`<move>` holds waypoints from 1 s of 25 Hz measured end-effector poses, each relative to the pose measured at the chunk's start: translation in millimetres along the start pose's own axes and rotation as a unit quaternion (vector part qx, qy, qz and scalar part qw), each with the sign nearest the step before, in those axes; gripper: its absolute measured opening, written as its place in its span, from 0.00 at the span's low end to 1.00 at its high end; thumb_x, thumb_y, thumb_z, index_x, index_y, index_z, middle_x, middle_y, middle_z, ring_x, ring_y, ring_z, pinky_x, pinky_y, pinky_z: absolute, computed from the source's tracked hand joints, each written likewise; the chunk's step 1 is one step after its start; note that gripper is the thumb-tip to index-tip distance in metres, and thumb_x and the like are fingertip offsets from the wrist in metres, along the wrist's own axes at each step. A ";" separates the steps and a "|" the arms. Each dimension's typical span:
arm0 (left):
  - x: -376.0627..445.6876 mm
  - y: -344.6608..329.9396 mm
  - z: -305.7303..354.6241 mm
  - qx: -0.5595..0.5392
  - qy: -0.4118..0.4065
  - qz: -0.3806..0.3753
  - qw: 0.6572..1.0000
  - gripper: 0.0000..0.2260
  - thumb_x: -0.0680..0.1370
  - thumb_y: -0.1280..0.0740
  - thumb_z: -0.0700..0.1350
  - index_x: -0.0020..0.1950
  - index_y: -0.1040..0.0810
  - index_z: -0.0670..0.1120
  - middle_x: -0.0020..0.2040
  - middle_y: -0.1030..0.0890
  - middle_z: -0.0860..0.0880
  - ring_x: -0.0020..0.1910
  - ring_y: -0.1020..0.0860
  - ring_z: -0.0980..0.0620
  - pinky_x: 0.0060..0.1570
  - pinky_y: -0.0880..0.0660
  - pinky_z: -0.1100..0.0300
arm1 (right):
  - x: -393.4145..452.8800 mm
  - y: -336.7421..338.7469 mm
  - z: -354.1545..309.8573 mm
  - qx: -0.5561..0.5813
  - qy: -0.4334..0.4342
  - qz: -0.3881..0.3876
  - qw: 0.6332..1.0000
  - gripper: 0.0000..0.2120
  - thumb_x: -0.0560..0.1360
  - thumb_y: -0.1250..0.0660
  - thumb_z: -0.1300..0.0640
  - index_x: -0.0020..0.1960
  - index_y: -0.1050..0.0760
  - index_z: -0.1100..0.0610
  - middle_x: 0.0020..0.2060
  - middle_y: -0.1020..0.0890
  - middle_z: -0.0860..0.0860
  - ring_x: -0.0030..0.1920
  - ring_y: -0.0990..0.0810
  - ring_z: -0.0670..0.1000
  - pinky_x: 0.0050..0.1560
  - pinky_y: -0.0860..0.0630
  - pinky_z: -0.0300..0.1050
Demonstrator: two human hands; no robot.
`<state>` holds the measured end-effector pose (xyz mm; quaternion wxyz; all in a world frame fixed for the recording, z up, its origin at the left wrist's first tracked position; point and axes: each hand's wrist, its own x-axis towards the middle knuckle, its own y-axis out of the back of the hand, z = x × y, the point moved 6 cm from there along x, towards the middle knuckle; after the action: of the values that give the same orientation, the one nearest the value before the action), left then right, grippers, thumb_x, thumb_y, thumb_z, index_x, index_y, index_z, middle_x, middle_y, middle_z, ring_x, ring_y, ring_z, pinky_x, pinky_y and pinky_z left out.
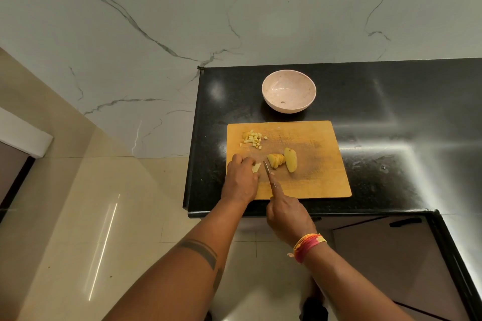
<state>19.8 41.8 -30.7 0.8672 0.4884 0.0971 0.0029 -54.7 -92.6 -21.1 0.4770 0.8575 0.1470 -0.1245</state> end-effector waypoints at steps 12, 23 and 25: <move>1.0 7.8 -10.7 -0.024 -0.023 -0.009 0.999 0.20 0.82 0.32 0.44 0.74 0.27 0.46 0.68 0.30 0.50 0.68 0.30 0.51 0.69 0.31 0.57 | -4.1 -15.9 -1.8 -0.006 0.012 -0.015 1.000 0.37 0.82 0.45 0.57 0.83 0.63 0.45 0.32 0.25 0.48 0.30 0.26 0.49 0.28 0.37 0.42; 0.0 11.4 -3.5 0.017 -0.035 -0.031 0.999 0.17 0.83 0.35 0.45 0.72 0.24 0.48 0.65 0.29 0.49 0.63 0.26 0.48 0.64 0.24 0.51 | 3.5 -14.4 -15.3 -0.032 0.004 0.013 0.999 0.37 0.82 0.46 0.57 0.83 0.63 0.46 0.35 0.24 0.50 0.31 0.25 0.49 0.30 0.28 0.47; 0.1 13.7 -1.5 0.019 -0.030 -0.030 0.999 0.17 0.83 0.35 0.45 0.72 0.23 0.48 0.65 0.29 0.48 0.61 0.25 0.48 0.62 0.23 0.52 | 7.6 -19.0 -19.6 -0.036 0.004 0.003 0.999 0.36 0.81 0.46 0.57 0.83 0.62 0.46 0.36 0.23 0.51 0.33 0.23 0.51 0.34 0.23 0.50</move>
<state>20.9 50.3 -19.8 0.8599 0.5017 0.0855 -0.0395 -53.3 -65.3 -28.5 0.5073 0.8408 0.1506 -0.1144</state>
